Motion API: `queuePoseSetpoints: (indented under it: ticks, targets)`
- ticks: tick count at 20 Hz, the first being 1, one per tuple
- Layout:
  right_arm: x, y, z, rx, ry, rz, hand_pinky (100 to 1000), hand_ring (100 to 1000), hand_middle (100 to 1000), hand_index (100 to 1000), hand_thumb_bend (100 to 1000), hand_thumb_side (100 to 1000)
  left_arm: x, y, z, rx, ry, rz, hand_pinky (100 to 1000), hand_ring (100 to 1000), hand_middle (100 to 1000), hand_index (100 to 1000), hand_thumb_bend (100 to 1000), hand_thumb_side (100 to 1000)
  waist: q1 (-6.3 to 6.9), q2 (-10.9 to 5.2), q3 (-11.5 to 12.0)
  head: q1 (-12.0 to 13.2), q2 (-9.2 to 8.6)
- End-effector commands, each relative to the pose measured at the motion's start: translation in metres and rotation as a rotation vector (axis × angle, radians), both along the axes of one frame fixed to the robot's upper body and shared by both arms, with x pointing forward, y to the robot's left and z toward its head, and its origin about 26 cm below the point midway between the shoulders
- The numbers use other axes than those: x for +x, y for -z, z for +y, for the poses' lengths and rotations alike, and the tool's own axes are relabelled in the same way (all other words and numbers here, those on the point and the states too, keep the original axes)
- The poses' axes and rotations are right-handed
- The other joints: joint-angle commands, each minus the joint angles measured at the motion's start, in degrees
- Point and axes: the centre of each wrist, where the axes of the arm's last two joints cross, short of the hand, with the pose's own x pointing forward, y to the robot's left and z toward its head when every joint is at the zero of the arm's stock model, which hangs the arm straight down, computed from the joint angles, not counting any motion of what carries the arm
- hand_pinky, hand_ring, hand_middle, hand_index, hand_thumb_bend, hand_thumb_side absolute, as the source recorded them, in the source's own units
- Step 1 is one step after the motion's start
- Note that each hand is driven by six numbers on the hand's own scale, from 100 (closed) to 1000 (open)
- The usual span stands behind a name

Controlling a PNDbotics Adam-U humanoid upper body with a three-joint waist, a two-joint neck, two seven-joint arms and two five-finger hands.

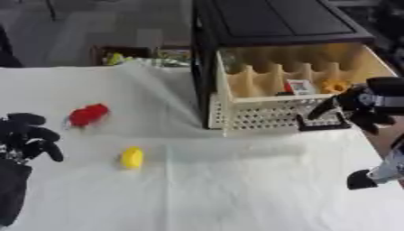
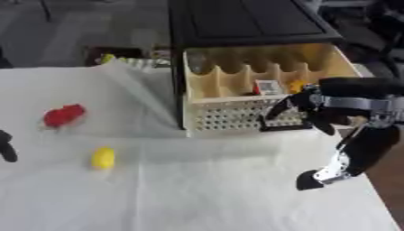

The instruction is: Pick up objects from table and place into drawer.

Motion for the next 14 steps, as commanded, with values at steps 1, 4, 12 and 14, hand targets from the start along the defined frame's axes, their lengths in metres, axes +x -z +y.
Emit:
queuePoseSetpoints:
  ticks: [1,4,12,14]
  targets:
    - [-0.007,-0.016,-0.004,-0.026,0.016,-0.064,116,294,100,883,632,495,-0.001,-0.006,0.0,0.013,0.005,-0.018,438,606,652,670,147,890,-0.12,-0.92,-0.06,0.13,-0.89]
    - [-0.008,-0.016,-0.004,-0.029,0.014,-0.081,116,295,100,880,637,496,-0.001,-0.006,-0.001,0.017,0.006,-0.017,438,606,652,670,147,889,-0.15,-0.86,-0.07,0.14,-0.86]
    - [-0.023,-0.032,-0.002,0.085,-0.048,-0.155,128,316,100,841,637,546,-0.001,-0.007,0.002,0.009,-0.011,-0.029,439,607,652,670,144,881,-0.03,-0.76,-0.31,0.41,-0.9]
    - [-0.025,-0.036,-0.003,0.139,-0.076,-0.177,134,322,100,819,599,562,-0.001,-0.007,0.003,0.006,-0.015,-0.031,439,607,652,670,143,880,0.04,-0.76,-0.38,0.5,-0.84]
